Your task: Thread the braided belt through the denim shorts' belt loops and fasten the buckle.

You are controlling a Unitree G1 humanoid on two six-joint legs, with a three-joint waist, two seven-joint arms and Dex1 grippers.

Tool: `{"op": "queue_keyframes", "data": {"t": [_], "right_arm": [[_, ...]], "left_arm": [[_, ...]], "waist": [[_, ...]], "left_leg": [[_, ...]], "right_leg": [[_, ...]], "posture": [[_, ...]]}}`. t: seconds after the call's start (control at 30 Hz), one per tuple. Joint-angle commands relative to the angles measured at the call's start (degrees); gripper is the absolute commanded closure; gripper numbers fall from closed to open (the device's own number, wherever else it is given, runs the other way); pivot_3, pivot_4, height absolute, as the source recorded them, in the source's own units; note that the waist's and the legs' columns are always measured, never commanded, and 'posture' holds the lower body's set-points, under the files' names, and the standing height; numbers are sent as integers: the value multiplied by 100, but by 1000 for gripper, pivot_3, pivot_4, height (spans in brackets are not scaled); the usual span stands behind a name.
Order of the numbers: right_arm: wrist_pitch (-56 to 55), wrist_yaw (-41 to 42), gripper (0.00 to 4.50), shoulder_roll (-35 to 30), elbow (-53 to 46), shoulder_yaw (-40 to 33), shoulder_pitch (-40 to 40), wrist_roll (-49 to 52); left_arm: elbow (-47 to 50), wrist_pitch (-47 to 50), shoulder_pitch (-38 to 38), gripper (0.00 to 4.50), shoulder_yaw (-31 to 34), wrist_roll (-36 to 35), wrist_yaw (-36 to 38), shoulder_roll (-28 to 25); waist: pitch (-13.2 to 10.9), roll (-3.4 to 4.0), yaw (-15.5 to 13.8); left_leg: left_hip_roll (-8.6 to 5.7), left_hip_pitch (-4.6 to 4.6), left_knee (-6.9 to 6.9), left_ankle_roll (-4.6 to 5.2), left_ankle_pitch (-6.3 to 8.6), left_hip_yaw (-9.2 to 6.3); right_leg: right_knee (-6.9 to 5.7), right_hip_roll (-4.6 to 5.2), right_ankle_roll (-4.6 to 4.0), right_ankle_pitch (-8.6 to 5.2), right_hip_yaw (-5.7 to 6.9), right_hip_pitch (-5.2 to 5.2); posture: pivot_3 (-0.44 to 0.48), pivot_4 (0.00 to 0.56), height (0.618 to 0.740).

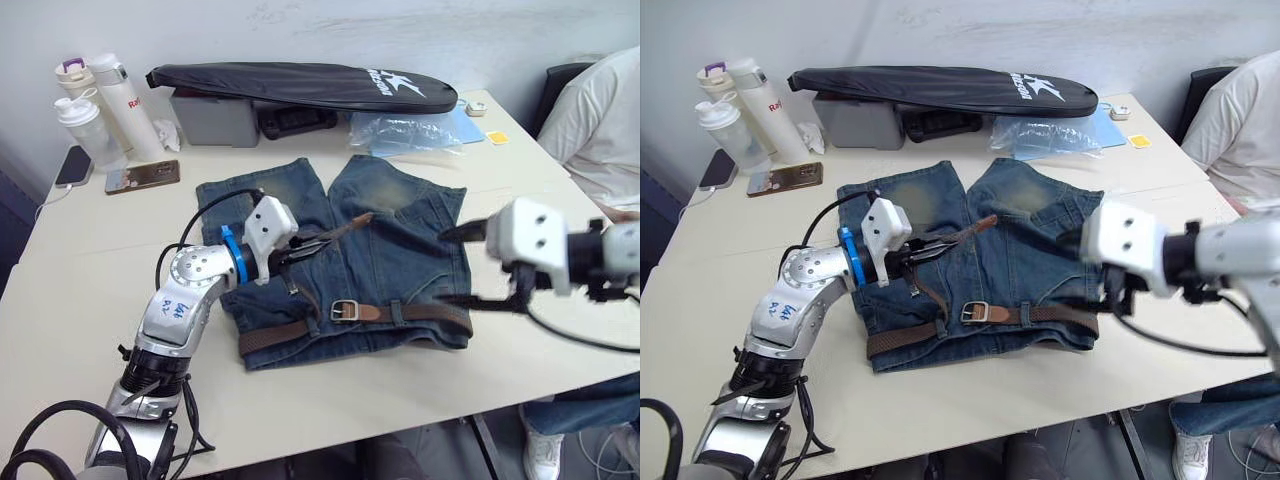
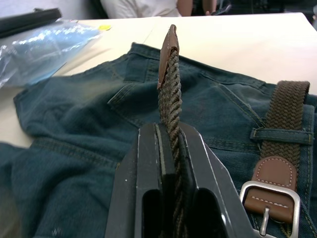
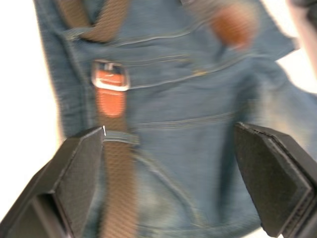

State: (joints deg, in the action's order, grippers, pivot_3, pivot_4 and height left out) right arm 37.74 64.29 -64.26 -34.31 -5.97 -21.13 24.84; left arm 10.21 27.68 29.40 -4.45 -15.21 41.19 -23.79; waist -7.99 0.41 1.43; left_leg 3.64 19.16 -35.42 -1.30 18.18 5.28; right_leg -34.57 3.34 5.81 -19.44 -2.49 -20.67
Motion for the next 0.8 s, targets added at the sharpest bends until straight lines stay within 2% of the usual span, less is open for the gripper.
{"op": "queue_keyframes", "data": {"t": [0.03,0.23,0.27,0.3,0.33,0.37,0.43,0.5,0.57,0.63,0.7,0.8], "right_arm": [[-116,-515,46,265,-425,117,142,-172],[-284,-987,46,635,-545,380,917,-491],[-397,-984,46,646,-563,449,1087,-566],[-577,-981,46,651,-558,546,1278,-693],[-636,-1013,46,725,-545,575,1398,-696],[-613,-1042,46,784,-532,587,1462,-653],[-609,-1047,46,858,-514,611,1533,-578],[-684,-987,46,821,-484,663,1618,-647],[-766,-970,46,818,-455,684,1686,-710],[-851,-1007,46,850,-419,685,1694,-762],[-762,-1076,46,863,-338,661,1657,-776],[-787,-1003,46,816,-329,555,1619,-691]], "left_arm": [[28,-27,-3,4500,147,-102,90,-157],[-138,-100,-182,4500,221,-127,378,-512],[-146,-95,-238,4500,234,-148,444,-573],[-133,-114,-329,4500,223,-153,566,-675],[-113,-142,-410,4500,217,-164,678,-758],[-87,-154,-488,4500,219,-184,783,-838],[-59,-206,-602,4500,215,-209,966,-989],[-89,-234,-660,4500,233,-223,1087,-1092],[-115,-264,-679,4500,228,-207,1172,-1154],[-126,-272,-709,4500,243,-227,1205,-1190],[-132,-283,-739,4500,259,-244,1244,-1218],[-129,-273,-777,4500,247,-297,1375,-1274]], "waist": [[-1,-2,4],[-5,1,-15],[3,26,12],[6,31,31],[3,42,46],[2,44,42],[-16,72,36],[-47,118,-13],[-70,114,-116],[-88,94,-163],[-111,89,-198],[-121,75,-282]], "left_leg": [[-3,-2,1,0,0,1],[-3,-1,0,-8,-3,3],[-21,35,14,-9,-4,-16],[-65,38,36,1,-27,-128],[-92,45,40,-2,-42,-217],[-112,56,44,1,-60,-317],[-163,93,44,3,-90,-429],[-273,158,48,7,-183,-624],[-394,231,66,-7,-288,-844],[-463,243,111,5,-342,-931],[-625,247,173,17,-442,-1095],[-603,239,166,-1,-433,-1062]], "right_leg": [[1,-8,0,0,-1,0],[10,-17,0,0,-2,-4],[28,5,1,0,27,29],[92,31,25,9,130,115],[95,46,23,8,243,154],[141,111,22,8,368,218],[144,124,13,2,516,247],[147,215,14,2,735,271],[147,312,38,-12,939,314],[150,374,76,-31,1034,337],[152,540,191,-95,1222,405],[157,525,192,-94,1160,396]], "posture": [[0,150,740],[0,150,740],[0,150,740],[0,150,740],[0,150,740],[0,150,740],[0,150,740],[0,150,740],[0,150,740],[0,150,740],[0,150,740],[0,150,740]]}}
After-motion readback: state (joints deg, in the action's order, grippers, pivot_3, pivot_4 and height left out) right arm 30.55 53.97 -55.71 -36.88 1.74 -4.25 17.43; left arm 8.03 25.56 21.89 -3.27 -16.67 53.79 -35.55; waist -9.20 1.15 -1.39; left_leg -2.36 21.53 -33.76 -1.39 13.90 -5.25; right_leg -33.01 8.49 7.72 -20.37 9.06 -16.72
